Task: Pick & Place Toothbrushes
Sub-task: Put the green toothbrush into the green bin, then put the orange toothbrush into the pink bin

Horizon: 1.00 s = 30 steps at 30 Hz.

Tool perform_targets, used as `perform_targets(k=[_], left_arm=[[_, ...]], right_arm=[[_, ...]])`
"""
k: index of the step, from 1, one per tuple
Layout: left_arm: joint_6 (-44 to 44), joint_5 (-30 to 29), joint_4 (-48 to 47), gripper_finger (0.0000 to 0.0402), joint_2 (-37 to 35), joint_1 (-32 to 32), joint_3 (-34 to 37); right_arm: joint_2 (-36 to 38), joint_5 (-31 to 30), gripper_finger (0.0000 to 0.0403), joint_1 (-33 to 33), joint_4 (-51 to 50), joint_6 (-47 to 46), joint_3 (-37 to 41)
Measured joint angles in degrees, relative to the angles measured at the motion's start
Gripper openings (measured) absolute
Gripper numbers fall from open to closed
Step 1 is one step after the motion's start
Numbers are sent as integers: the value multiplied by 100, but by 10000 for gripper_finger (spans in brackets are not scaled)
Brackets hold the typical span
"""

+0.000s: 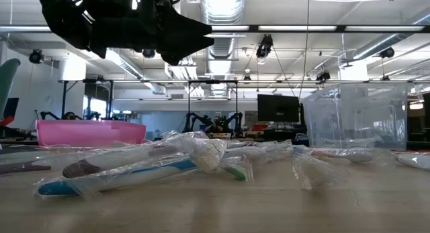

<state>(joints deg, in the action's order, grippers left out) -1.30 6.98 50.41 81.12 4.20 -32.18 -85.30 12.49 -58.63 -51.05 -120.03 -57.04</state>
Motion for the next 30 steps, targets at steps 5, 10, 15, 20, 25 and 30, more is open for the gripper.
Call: perform_targets(k=[5, 10, 15, 20, 25, 30], left_arm=[[0, -2, -2, 236, 0, 0, 0], [0, -2, -2, 236, 0, 0, 0], [0, -2, -6, 236, 0, 0, 0], [0, -1, -11, 236, 0, -1, 0], [0, 0, -14, 236, 0, 0, 0], [0, -2, -15, 236, 0, 0, 0]], right_arm=[[45, 84, 102, 3, 2, 35, -93], [152, 135, 119, 4, -207, 39, -328], [357, 114, 131, 38, -706, 41, -711], [584, -329, 134, 149, -1619, 117, -1189], [912, -1466, 118, 471, -2593, 702, -1431], [1297, -3311, 96, 1103, -2869, 2135, -1417]])
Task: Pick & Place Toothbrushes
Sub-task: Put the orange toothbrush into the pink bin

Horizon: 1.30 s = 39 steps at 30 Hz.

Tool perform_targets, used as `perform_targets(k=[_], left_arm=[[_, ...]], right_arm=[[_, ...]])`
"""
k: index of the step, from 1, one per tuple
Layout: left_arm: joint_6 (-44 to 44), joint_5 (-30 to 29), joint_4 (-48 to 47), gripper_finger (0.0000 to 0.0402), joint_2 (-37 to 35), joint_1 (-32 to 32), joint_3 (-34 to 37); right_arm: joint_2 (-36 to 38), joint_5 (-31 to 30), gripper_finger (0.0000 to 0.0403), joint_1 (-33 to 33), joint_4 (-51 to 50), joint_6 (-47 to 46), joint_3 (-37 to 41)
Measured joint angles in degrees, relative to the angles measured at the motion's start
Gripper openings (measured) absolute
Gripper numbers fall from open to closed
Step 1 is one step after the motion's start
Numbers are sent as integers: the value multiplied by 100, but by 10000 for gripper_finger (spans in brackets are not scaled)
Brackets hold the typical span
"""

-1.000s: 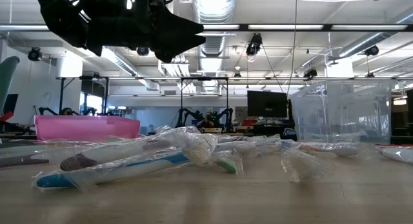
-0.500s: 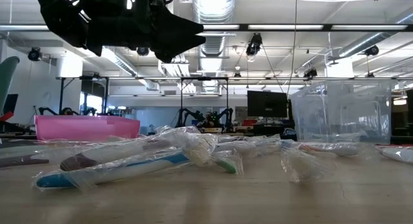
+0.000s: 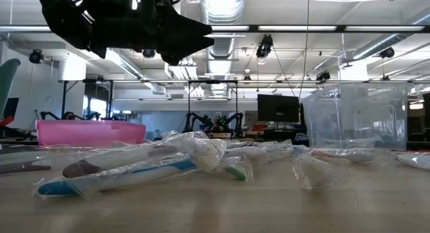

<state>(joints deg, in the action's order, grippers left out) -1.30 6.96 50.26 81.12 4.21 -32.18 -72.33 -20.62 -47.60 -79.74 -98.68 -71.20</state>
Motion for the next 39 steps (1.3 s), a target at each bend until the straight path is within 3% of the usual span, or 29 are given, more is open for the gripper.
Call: perform_targets(k=[9, 17, 21, 28, 39], left_arm=[[0, 2, -2, 236, 0, -1, 0], [0, 1, -2, 236, 0, -2, 0], [0, 2, -2, 236, 0, -1, 0], [0, 2, -2, 236, 0, 0, 2], [0, 0, 0, 236, 0, -1, 2]], right_arm=[[205, -2390, 56, 1515, 156, 3075, 97], [201, -3333, 34, 2541, 1388, 5485, 196], [209, -3335, 33, 2937, 2189, 6666, 248], [226, -3200, 29, 3414, 3074, 7835, 489], [313, -1400, 8, 4259, 5161, 9903, 1040]])
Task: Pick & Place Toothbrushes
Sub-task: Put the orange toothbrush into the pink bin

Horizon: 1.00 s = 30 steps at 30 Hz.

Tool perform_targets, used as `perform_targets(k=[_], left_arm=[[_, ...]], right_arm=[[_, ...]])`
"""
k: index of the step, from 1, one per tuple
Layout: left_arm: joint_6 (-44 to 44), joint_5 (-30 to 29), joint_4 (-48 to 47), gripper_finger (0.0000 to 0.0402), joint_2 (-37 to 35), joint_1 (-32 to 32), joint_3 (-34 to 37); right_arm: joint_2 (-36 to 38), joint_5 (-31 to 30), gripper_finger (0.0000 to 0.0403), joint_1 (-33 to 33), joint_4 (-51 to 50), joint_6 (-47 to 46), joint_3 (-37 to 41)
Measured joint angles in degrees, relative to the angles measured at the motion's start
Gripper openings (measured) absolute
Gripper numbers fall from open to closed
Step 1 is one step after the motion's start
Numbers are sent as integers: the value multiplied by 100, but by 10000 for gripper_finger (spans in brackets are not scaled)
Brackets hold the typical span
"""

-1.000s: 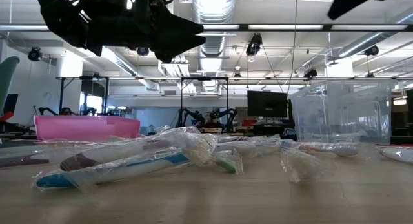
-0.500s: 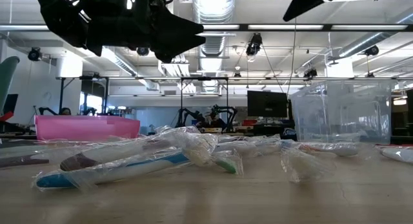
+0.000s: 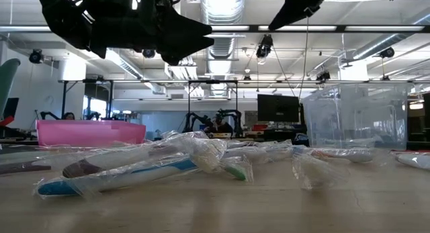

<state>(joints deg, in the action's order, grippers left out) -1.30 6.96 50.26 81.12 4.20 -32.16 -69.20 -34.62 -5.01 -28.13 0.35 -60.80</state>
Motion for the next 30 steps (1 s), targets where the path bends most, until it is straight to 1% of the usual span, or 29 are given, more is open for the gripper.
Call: perform_targets(k=[5, 12, 16, 19, 22, 24, 27, 30], left_arm=[[-2, 2, 2, 236, 0, -1, 2], [-2, 0, 4, 236, 0, 1, 4], [-4, 1, 13, 236, 0, 1, 4], [-47, -60, 17, 236, 0, 1, -75], [-57, -227, 33, 236, -2, 10, -139], [-43, -298, 24, 236, -2, 10, -152], [11, -319, 15, 236, -2, 12, -179], [-13, -328, -69, 236, -2, 41, -199]], right_arm=[[252, 605, 8, 300, 529, 401, 343], [1118, 2359, 8, 729, 1813, 979, 1031], [1665, 2990, 8, 988, 2324, 1069, 1369], [2034, 3283, 8, 1170, 2518, 1052, 1576], [2356, 3442, 8, 1375, 2592, 796, 1698], [2495, 3659, 8, 1522, 2591, 719, 1750], [2584, 4222, 8, 1762, 2578, 695, 1807], [2569, 4922, 8, 2004, 2536, 643, 1847]])
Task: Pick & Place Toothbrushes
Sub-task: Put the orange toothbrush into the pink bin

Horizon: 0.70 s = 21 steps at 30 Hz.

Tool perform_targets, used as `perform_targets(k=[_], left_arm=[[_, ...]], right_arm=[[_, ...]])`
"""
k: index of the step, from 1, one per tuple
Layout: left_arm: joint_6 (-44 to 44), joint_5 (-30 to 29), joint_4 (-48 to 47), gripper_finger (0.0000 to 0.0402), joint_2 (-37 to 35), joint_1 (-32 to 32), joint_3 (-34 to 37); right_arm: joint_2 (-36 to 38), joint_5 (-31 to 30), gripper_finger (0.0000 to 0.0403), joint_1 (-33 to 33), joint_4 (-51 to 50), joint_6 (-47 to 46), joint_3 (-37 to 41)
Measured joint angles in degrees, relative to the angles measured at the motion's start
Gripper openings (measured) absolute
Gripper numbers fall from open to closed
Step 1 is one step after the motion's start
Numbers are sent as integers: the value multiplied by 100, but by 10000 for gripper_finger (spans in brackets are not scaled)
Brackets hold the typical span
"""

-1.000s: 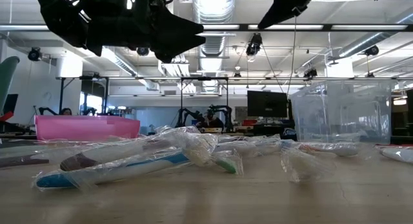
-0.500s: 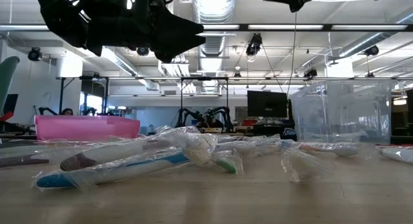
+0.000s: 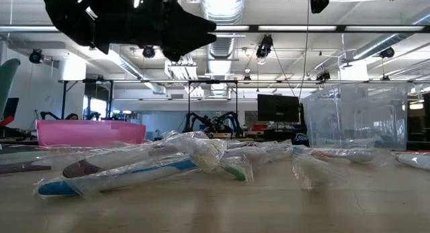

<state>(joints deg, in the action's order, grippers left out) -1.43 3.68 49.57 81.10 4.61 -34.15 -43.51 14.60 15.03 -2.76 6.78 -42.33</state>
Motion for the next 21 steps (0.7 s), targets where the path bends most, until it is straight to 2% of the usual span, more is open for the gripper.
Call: perform_targets(k=[3, 11, 18, 21], left_arm=[[0, -5, -503, 236, 0, 118, -225], [-326, -155, -3617, 236, 7, 338, -1715], [-1299, -1272, -5025, 234, 7, 375, -2827], [-1504, -1370, -5591, 233, 7, 524, -3209]], right_arm=[[-18, 471, 8, 209, -41, -113, 48], [49, 492, 8, 393, -462, -191, 55], [-59, 492, 8, 389, -475, -189, 57], [-110, 492, 8, 387, -470, -188, 57]])
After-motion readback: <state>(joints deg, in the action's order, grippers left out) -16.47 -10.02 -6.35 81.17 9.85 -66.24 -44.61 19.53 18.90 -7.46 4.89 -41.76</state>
